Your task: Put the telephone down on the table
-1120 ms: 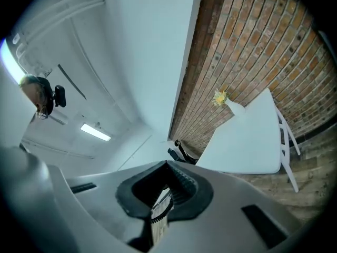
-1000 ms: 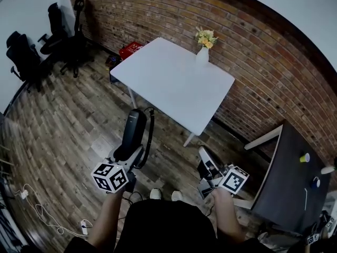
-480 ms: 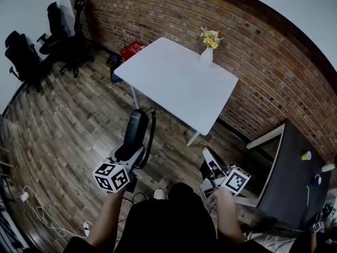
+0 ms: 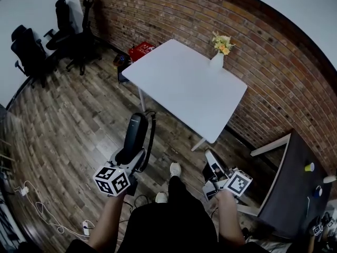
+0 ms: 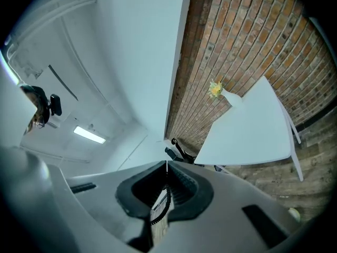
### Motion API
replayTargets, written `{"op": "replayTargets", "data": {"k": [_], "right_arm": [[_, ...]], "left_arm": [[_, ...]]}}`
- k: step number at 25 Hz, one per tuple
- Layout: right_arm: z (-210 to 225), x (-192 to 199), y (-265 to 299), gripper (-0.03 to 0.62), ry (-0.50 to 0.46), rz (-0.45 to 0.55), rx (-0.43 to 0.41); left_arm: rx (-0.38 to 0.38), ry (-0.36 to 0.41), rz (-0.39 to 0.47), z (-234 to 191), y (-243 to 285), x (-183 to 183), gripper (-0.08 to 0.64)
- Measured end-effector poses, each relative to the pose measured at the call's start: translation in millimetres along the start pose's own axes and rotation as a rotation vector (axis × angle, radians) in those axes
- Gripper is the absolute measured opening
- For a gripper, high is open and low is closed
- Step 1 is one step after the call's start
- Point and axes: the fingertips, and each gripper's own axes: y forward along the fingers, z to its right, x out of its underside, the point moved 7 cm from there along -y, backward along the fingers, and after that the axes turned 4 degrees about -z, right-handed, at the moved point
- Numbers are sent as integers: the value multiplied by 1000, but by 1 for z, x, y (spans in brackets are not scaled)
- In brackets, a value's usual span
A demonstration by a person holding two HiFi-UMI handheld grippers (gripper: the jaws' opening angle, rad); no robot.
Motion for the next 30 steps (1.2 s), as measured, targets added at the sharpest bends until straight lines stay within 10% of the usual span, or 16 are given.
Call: {"op": "replayTargets", "data": {"k": [30], "right_arm": [[136,-147,191,23,-9,-257,-102]], "left_arm": [[-190,-70,46,-42,181,-96,276]]}}
